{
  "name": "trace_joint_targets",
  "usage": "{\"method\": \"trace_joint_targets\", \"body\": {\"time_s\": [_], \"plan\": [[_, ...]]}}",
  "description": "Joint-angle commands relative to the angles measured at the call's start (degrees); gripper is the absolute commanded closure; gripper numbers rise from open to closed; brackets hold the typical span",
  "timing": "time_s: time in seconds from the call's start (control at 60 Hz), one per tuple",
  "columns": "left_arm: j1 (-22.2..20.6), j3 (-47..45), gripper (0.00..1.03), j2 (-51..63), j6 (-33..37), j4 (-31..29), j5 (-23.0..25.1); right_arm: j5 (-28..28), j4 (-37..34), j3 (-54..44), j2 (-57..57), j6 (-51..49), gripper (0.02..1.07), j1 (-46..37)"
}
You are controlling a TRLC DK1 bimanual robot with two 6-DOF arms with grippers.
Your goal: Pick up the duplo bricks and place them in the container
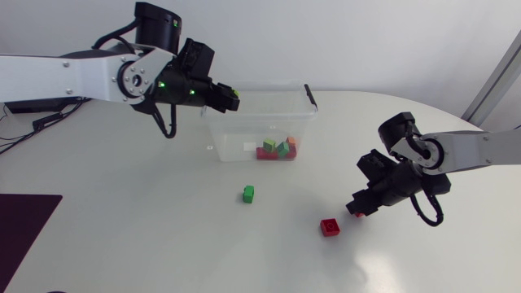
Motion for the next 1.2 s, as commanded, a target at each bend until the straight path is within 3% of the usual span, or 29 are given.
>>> {"method": "trace_joint_targets", "body": {"time_s": [0.0,0.083,0.183,0.233,0.25,0.267,0.317,0.383,0.55,0.65,0.85,1.183], "plan": [[1.01,4.21,0.74,5.50,-2.26,0.86,0.46,-0.01,-2.11,1.00,-2.46,1.09,0.75,1.37],[2.16,7.99,0.69,10.15,-3.75,1.65,-0.33,-0.01,-3.60,2.67,-4.39,1.62,0.75,2.42],[2.60,9.49,0.47,12.26,-3.93,2.97,-1.91,-0.19,-5.27,5.31,-5.44,2.06,0.75,3.65],[2.68,8.78,0.29,11.74,-3.66,4.73,-2.35,-0.19,-6.50,7.59,-5.62,2.32,0.75,4.80],[2.68,8.78,0.28,11.65,-3.66,4.81,-2.35,-0.19,-6.59,7.77,-5.71,2.32,0.75,4.97],[2.86,8.26,0.19,10.95,-3.66,5.60,-2.35,-0.28,-6.94,8.73,-5.97,2.50,0.75,5.41],[3.30,7.55,0.17,9.36,-3.84,6.84,-2.35,-0.19,-7.29,10.76,-6.15,3.11,0.75,6.38],[3.83,6.85,0.05,6.90,-3.84,6.92,-2.26,-0.19,-7.91,13.92,-6.15,3.73,0.75,7.43],[4.35,2.63,0.05,-1.27,-1.47,6.84,-2.09,-0.45,-8.17,22.80,-4.30,4.96,0.75,9.01],[4.62,-1.76,0.05,-8.13,2.67,2.35,2.13,-1.16,-7.91,28.42,-2.10,5.40,0.75,10.42],[4.53,-11.52,0.05,-15.25,11.45,-0.90,4.95,-1.86,-6.24,38.09,3.61,6.80,0.75,12.71],[2.51,-22.77,0.06,-16.48,24.46,-2.04,7.49,-2.04,-4.22,55.32,18.46,7.77,0.73,15.25]]}}
